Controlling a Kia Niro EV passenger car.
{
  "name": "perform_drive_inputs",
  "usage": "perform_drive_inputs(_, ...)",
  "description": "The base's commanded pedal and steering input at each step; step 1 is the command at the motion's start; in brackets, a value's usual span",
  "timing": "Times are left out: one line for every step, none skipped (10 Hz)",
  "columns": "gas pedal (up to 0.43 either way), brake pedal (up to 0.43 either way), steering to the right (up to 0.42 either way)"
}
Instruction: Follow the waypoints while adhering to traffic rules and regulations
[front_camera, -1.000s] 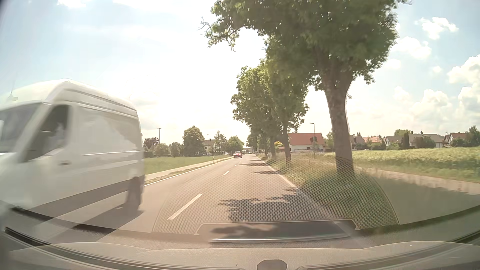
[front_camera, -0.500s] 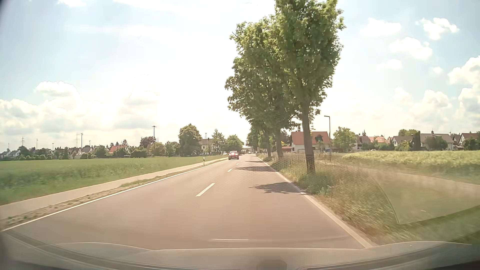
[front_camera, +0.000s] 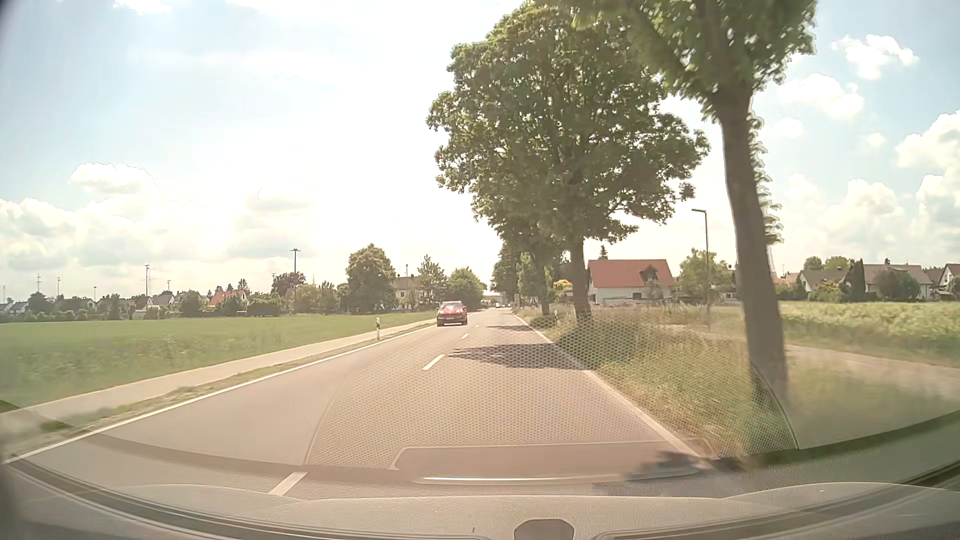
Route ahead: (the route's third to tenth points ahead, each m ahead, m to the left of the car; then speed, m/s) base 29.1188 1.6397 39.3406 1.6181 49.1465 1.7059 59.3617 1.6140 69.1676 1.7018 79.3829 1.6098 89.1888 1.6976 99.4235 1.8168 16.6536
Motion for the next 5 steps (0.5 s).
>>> perform_drive_inputs(0.000, 0.000, -0.003)
perform_drive_inputs(0.000, 0.000, -0.003)
perform_drive_inputs(0.000, 0.000, -0.003)
perform_drive_inputs(0.000, 0.000, -0.003)
perform_drive_inputs(0.000, 0.000, -0.003)
